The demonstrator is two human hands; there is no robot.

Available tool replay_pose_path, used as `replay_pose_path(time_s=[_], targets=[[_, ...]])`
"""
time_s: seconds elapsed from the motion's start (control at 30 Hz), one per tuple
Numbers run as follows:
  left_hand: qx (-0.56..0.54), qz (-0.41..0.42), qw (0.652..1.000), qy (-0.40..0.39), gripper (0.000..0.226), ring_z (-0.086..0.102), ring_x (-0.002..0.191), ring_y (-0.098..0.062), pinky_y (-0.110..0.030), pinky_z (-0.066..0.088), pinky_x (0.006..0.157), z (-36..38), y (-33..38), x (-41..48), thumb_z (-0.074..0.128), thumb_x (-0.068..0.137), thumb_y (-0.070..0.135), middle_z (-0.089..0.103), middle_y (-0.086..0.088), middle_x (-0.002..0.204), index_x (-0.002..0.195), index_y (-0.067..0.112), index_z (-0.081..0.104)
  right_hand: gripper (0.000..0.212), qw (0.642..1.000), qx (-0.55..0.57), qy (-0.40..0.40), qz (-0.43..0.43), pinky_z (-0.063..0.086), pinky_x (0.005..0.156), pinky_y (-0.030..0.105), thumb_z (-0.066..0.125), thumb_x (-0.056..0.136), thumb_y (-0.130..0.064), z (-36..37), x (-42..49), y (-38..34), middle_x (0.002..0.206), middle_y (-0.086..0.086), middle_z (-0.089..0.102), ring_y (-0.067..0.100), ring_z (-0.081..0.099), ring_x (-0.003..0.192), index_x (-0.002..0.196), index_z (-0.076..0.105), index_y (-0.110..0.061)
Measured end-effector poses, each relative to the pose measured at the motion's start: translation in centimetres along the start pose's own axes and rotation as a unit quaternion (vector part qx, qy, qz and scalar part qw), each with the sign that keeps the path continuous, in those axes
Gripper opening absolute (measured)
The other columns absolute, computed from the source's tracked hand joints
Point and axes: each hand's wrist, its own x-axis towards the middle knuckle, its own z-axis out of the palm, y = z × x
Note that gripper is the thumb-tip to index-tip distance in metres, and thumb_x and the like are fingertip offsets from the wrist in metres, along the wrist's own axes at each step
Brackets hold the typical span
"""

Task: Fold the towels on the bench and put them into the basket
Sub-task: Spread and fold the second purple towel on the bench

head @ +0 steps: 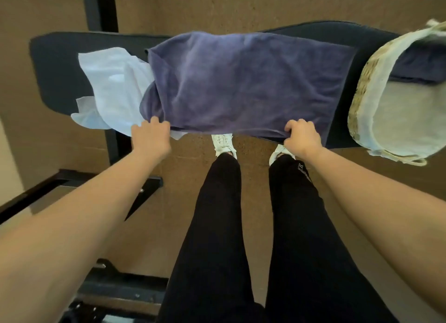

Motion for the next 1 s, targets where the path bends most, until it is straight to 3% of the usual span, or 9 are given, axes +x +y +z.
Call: replay_pose_path(time_s=[0.07, 0.17, 0.33, 0.5, 0.57, 0.63, 0.77, 0.9, 1.0], targets=[[-0.028, -0.003, 0.995, -0.091, 0.018, 0.060, 0.084, -0.029, -0.036, 0.040, 0.074, -0.1, 1.2, 0.0, 0.065, 0.081, 0.019, 0.060, -0.004, 0.089, 0.098, 0.017, 0.060, 0.023, 1.000, 0.020, -0.013, -0.001, 0.046, 0.076, 0.034, 0.065, 0.092, -0.015, -0.1, 0.0, 0.4, 0.109, 0.003, 0.066, 0.023, 0.058, 0.093, 0.114, 0.065, -0.021], [-0.121, 0.014, 0.991, -0.063, 0.011, 0.056, 0.067, -0.025, -0.033, 0.042, 0.057, -1.4, 3.9, 1.0, 0.060, 0.085, 0.025, 0.062, -0.005, 0.078, 0.086, 0.014, 0.062, 0.012, 0.996, 0.067, 0.052, 0.013, 0.043, 0.073, 0.031, 0.060, 0.092, -0.019, -0.9, 0.9, 1.0, 0.097, -0.001, 0.069, 0.021, 0.062, 0.086, 0.101, 0.068, -0.021], [-0.301, 0.044, 0.949, 0.080, 0.018, 0.063, 0.101, -0.027, -0.043, 0.053, 0.084, -4.8, 6.7, 5.6, 0.058, 0.089, 0.032, 0.067, 0.003, 0.106, 0.104, 0.026, 0.067, 0.020, 0.955, 0.177, 0.236, 0.026, 0.050, 0.089, 0.031, 0.061, 0.096, -0.017, -4.9, 5.2, 1.8, 0.124, 0.003, 0.055, 0.020, 0.060, 0.100, 0.116, 0.062, -0.018], [-0.270, 0.148, 0.948, 0.082, 0.047, 0.047, 0.129, -0.028, -0.047, 0.052, 0.090, -5.8, 9.8, 9.5, 0.070, 0.092, 0.032, 0.045, -0.002, 0.142, 0.137, 0.029, 0.056, 0.046, 0.944, 0.181, 0.277, 0.024, 0.047, 0.102, 0.032, 0.064, 0.099, -0.016, -9.9, 10.6, 1.3, 0.148, 0.004, 0.039, 0.024, 0.058, 0.120, 0.142, 0.047, -0.017], [-0.245, 0.177, 0.952, 0.053, 0.058, 0.031, 0.139, -0.031, -0.049, 0.052, 0.090, -5.6, 12.0, 9.8, 0.073, 0.091, 0.036, 0.027, -0.001, 0.155, 0.143, 0.036, 0.049, 0.044, 0.950, 0.168, 0.261, 0.036, 0.047, 0.100, 0.036, 0.063, 0.099, -0.016, -11.4, 12.3, 1.4, 0.144, 0.007, 0.041, 0.028, 0.059, 0.116, 0.140, 0.048, -0.016], [-0.241, 0.176, 0.954, 0.013, 0.062, 0.018, 0.142, -0.034, -0.050, 0.052, 0.091, -5.1, 14.1, 9.9, 0.075, 0.089, 0.039, 0.012, 0.000, 0.161, 0.143, 0.041, 0.046, 0.028, 0.956, 0.161, 0.240, 0.048, 0.048, 0.095, 0.038, 0.063, 0.099, -0.018, -12.6, 13.7, 1.7, 0.131, 0.009, 0.052, 0.030, 0.060, 0.111, 0.125, 0.056, -0.015], [-0.218, 0.145, 0.965, 0.007, 0.071, 0.012, 0.144, -0.039, -0.058, 0.042, 0.102, -4.0, 16.6, 9.3, 0.078, 0.084, 0.045, -0.003, 0.001, 0.165, 0.142, 0.049, 0.037, 0.007, 0.966, 0.143, 0.207, 0.063, 0.051, 0.091, 0.037, 0.062, 0.099, -0.022, -14.7, 15.2, 2.5, 0.111, 0.006, 0.063, 0.030, 0.063, 0.103, 0.104, 0.065, -0.017], [-0.195, 0.171, 0.966, 0.002, 0.088, 0.005, 0.148, -0.038, -0.058, 0.033, 0.110, -3.6, 18.7, 8.5, 0.075, 0.086, 0.048, -0.017, 0.002, 0.168, 0.155, 0.053, 0.021, 0.013, 0.957, 0.124, 0.250, 0.082, 0.046, 0.093, 0.037, 0.058, 0.100, -0.016, -16.7, 15.9, 3.3, 0.122, 0.012, 0.063, 0.033, 0.060, 0.111, 0.110, 0.064, -0.012], [-0.232, 0.183, 0.955, 0.002, 0.088, 0.002, 0.152, -0.033, -0.056, 0.028, 0.114, -4.0, 19.9, 8.2, 0.073, 0.089, 0.048, -0.019, 0.003, 0.170, 0.159, 0.047, 0.020, 0.023, 0.938, 0.118, 0.319, 0.066, 0.042, 0.093, 0.036, 0.054, 0.097, -0.008, -16.8, 16.1, 3.4, 0.129, 0.013, 0.054, 0.032, 0.058, 0.111, 0.119, 0.060, -0.009]])
